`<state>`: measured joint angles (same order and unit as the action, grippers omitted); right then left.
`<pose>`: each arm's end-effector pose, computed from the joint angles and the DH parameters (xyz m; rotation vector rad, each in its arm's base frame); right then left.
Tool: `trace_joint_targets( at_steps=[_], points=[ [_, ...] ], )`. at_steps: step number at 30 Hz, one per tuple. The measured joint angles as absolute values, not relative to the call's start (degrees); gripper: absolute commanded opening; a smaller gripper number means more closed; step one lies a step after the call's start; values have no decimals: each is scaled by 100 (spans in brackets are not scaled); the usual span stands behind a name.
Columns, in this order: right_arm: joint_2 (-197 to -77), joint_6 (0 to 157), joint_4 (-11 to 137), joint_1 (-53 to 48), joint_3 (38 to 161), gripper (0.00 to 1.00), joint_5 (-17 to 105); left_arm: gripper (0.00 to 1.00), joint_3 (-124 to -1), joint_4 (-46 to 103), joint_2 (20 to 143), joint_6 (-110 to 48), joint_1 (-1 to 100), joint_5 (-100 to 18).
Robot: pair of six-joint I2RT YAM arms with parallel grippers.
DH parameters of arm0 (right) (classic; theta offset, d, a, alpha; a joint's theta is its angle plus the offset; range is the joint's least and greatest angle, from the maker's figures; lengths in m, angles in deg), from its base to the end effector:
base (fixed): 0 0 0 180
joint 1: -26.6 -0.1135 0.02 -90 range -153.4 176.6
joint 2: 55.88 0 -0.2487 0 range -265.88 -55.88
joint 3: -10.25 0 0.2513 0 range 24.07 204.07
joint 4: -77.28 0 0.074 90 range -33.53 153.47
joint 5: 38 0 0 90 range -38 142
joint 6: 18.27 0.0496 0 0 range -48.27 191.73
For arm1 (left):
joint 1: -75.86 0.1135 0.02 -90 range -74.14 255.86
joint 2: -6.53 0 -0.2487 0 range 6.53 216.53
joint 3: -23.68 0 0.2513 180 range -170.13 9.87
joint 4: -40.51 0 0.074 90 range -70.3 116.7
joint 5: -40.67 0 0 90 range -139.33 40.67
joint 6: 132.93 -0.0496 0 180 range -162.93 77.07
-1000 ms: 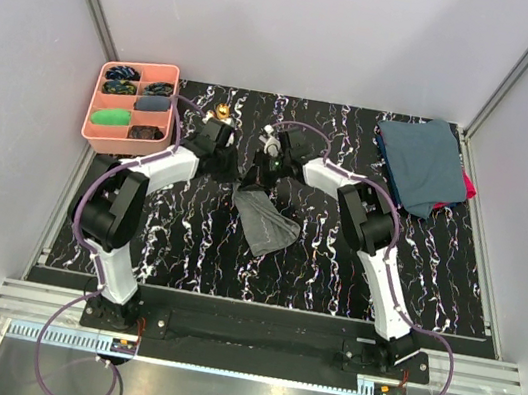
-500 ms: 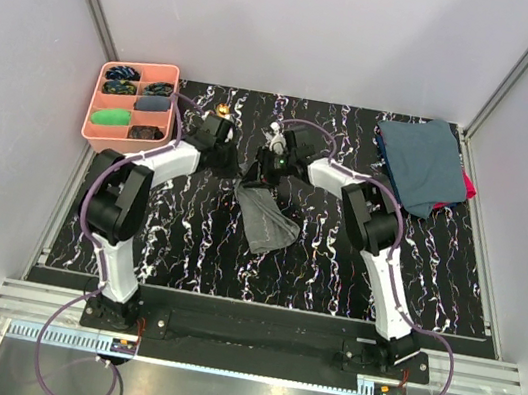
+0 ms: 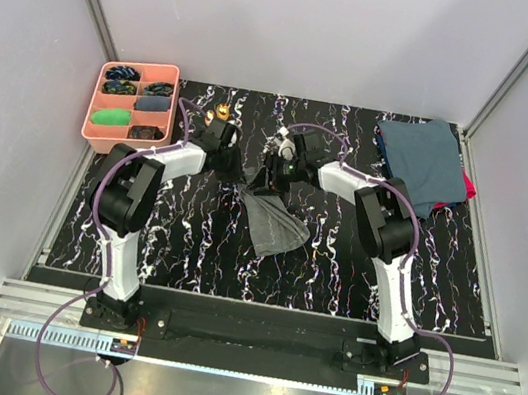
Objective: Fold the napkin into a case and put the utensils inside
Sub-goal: Stuff the top corner of the smaller-rectangle-folded napkin into the folded napkin.
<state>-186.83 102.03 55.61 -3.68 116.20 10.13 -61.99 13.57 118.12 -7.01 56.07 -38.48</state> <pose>0.4038 0.2741 0.1144 -0.3828 2.5217 1.3382 0.3842 -0.1481 0.1371 -0.2810 2.5709 -0.6228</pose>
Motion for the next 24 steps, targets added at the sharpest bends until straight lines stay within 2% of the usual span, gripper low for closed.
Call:
trace_joint_targets(
  at_steps=[5,6,9,10,11,16,24],
  points=[
    [-18397,10136,5463,-266,11430,47,1011,2,-6164,1379,11788,-701,5607,-3846],
    [-18371,10129,5449,-233,11426,44,1013,11,-6153,1384,11771,-701,5607,-3846],
    [-18345,10116,5452,-134,11452,39,1033,28,-6072,1375,11644,-701,5607,-3863],
    [-18345,10114,5443,-108,11467,37,1037,37,-6059,1353,11594,-703,5607,-3883],
    [-18345,10112,5419,-89,11487,35,1037,39,-6057,1327,11546,-714,5607,-3903],
    [-18502,10153,5412,-49,11881,22,1020,40,-6094,1198,11373,-821,5607,-4051],
    [-18670,10339,5537,-51,11964,19,873,36,-6533,794,11441,-1088,5458,-4311]
  ],
)
